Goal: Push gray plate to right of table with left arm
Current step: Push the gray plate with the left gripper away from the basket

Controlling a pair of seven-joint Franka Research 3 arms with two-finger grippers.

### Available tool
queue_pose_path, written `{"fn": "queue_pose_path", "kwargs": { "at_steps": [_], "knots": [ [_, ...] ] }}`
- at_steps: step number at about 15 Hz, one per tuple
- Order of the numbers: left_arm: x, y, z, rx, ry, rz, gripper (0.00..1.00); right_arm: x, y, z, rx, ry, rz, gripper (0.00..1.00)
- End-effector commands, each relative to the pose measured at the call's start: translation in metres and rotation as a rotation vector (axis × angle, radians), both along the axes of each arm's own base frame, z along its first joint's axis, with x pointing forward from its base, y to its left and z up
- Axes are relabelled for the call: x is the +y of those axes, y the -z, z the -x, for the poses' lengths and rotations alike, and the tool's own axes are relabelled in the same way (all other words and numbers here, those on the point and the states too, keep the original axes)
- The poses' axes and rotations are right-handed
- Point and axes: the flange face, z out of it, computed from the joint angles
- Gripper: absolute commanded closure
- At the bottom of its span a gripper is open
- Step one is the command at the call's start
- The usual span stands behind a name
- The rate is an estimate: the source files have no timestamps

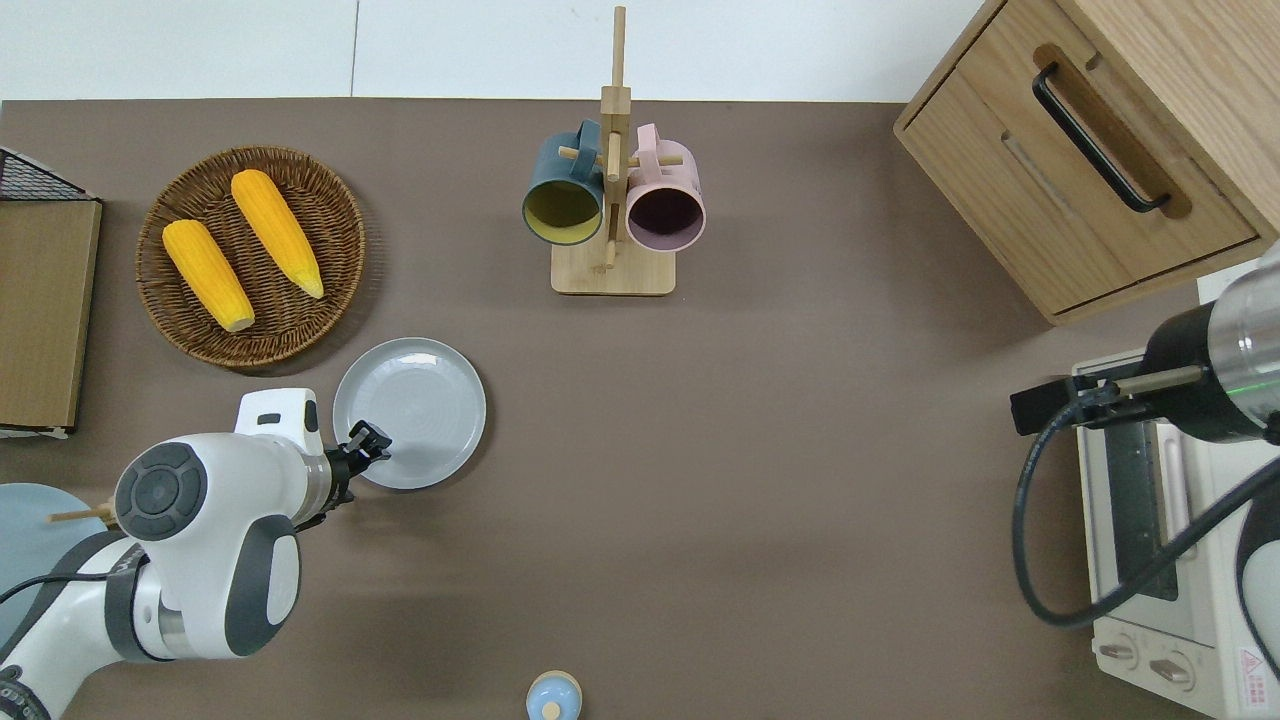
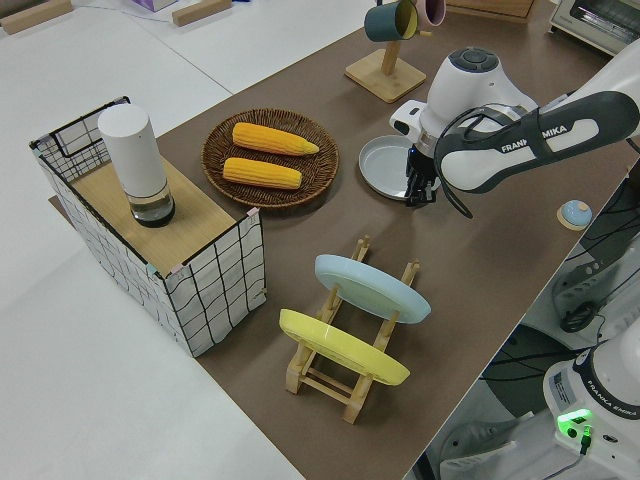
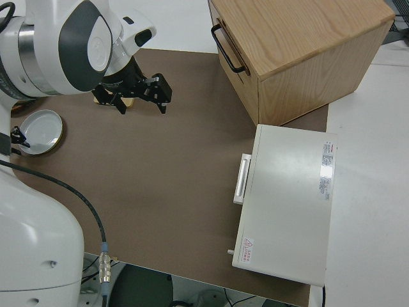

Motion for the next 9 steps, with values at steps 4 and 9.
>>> {"fn": "queue_pose_path", "kwargs": {
  "at_steps": [4,9],
  "knots": [
    [-0.001,0.016,0.004,0.006,-0.005,-0.004,1.0,-0.002,-0.004,0.002,0.005,0.005,-0.009,0.017],
    [-0.012,0.018,0.006,0.013,0.006,-0.004,1.0,-0.002,-0.004,0.002,0.005,0.008,-0.009,0.017]
  ]
}}
